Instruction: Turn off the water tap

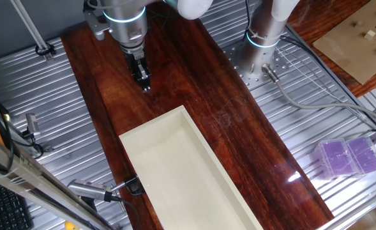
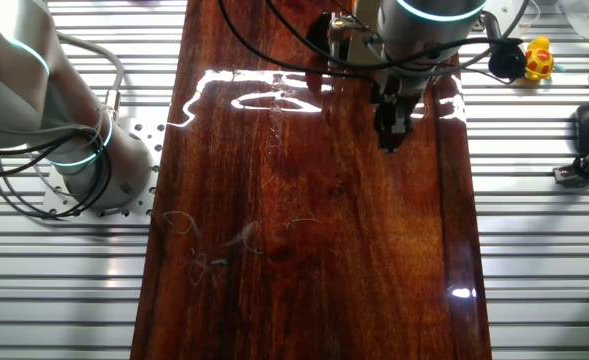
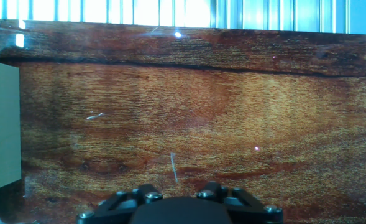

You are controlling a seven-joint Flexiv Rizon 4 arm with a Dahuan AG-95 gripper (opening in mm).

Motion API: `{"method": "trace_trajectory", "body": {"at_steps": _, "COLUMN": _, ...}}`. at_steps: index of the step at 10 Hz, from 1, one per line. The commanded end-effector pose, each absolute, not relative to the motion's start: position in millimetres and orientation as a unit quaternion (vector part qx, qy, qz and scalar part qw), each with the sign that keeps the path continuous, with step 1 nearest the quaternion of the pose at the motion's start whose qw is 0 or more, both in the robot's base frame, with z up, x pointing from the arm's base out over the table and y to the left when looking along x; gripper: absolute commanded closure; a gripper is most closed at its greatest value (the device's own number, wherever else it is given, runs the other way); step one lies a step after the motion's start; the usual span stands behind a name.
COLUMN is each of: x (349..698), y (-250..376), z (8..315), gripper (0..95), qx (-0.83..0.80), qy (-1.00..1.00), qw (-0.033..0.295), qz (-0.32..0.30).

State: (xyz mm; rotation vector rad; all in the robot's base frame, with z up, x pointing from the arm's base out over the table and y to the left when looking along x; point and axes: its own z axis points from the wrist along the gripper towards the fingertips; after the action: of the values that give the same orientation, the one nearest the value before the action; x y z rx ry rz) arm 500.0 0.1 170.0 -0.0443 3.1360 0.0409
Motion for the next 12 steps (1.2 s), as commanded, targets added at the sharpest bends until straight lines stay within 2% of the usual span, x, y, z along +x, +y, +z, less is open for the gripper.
{"method": "trace_trajectory", "body": {"at_steps": 1, "x": 500.0, "y": 0.0, "z": 170.0, "gripper": 95.0, "qx": -0.015, "qy": 1.000, "qw": 0.002, "qz": 0.012}}
{"method": "trace_trajectory", "body": {"at_steps": 12, "x": 499.9, "y": 0.0, "z": 170.0, "gripper": 95.0, "qx": -0.019, "qy": 1.000, "qw": 0.000, "qz": 0.011}}
